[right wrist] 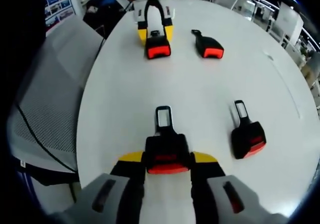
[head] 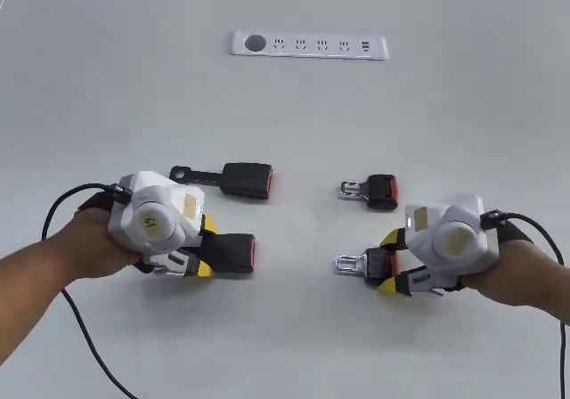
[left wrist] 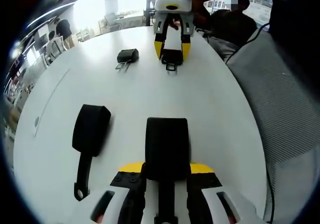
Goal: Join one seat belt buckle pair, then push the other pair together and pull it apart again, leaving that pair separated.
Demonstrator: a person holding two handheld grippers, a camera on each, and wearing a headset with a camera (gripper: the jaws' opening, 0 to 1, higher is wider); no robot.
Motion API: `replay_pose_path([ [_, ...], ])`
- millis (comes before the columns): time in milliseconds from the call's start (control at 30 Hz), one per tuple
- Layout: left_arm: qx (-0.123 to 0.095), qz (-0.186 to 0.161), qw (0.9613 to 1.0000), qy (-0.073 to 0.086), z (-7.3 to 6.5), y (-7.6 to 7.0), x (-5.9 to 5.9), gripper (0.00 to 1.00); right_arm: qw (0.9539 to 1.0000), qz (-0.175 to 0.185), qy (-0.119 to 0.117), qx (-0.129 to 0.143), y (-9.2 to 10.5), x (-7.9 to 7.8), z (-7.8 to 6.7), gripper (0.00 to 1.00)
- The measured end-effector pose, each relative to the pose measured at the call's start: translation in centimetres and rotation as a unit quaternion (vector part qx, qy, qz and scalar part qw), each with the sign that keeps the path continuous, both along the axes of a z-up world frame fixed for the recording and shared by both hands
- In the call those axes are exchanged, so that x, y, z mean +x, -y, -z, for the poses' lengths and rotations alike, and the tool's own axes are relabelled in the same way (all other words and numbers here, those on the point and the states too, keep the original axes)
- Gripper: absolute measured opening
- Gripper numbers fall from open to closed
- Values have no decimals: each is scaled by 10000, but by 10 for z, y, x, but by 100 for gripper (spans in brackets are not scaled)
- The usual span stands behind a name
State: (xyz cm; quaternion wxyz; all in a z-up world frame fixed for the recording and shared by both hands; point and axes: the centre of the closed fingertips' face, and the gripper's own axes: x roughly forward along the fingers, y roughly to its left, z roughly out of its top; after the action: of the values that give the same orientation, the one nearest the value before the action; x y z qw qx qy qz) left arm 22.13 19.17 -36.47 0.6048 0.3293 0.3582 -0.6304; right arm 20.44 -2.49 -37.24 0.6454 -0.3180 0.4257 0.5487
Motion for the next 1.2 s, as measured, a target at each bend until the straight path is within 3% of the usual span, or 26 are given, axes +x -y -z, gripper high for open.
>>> replay_pose_path([
  [133, 53, 64, 9999, -70, -1, 0, -8, 32, 9999, -27, -36, -138, 3, -1, 0, 35],
  [567, 188, 179, 9997, -41, 10, -4, -4, 32, 9972, -206, -297, -657, 13, -9, 0, 35],
  [867, 243, -112, 9996, -105, 11, -3, -5, 32, 9945, -204, -335, -967, 13, -10, 1, 35],
  [1100, 305, -131, 9994, -69, 10, -2, -7, 32, 9910, -282, -373, -1256, 12, -10, 2, 34],
  [1200, 341, -85, 9994, -60, 10, -2, -8, 32, 9912, -290, -370, -1234, 9, -10, 2, 34],
])
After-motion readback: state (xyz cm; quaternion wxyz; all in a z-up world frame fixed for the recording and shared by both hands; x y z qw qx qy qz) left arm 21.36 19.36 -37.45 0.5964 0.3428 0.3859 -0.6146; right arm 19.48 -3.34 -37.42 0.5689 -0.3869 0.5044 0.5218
